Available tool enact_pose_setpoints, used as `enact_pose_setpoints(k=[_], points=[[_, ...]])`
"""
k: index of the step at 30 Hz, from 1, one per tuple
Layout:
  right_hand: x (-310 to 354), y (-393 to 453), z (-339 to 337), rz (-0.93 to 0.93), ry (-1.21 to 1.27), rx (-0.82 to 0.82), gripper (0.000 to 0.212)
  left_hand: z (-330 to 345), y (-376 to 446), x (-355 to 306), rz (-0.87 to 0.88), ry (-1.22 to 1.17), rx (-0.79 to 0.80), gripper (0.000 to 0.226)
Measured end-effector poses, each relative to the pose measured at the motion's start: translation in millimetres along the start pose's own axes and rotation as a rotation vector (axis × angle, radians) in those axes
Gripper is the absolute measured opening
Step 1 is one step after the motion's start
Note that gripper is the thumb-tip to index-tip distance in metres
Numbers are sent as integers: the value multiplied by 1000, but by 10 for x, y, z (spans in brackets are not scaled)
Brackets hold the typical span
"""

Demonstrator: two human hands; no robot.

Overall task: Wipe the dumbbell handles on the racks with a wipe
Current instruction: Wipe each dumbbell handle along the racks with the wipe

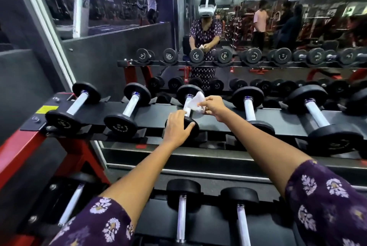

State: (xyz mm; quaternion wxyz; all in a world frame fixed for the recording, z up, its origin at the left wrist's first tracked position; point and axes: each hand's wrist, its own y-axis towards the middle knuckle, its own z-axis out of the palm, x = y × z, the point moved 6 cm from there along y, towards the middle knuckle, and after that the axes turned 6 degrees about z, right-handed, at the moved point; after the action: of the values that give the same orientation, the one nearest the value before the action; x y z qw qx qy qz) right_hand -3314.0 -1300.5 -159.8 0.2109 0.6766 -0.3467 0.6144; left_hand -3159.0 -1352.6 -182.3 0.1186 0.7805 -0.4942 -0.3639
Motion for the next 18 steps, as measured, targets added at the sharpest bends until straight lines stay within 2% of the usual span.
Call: enact_pose_setpoints(k=[2, 4, 6, 8, 10, 11, 13, 15, 18], points=[[99, 100, -20, -136, -142, -155, 29, -2, 18, 53, 35, -6, -80, 29], [220, 162, 98, -284, -341, -227, 19, -22, 73, 125, 22, -70, -136, 26], [257, 173, 291, -393, -562, -182, 11, -18, 122, 187, -1, -87, -167, 32], [184, 204, 509, -439, -764, -59, 14, 15, 143, 244, 9, -33, -198, 43], [113, 195, 572, -431, -821, 33, 13, 76, 123, 269, 14, -12, -259, 44], [92, 200, 563, -409, -815, 46, 22, 113, 94, 263, 15, -4, -288, 42], [100, 252, 546, -378, -817, 37, 28, 191, 31, 231, 18, 17, -346, 38], [161, 305, 560, -372, -865, 2, 18, 248, -4, 183, 51, 49, -386, 36], [251, 429, 628, -369, -873, -52, 20, 263, 7, 143, 139, 82, -443, 32]])
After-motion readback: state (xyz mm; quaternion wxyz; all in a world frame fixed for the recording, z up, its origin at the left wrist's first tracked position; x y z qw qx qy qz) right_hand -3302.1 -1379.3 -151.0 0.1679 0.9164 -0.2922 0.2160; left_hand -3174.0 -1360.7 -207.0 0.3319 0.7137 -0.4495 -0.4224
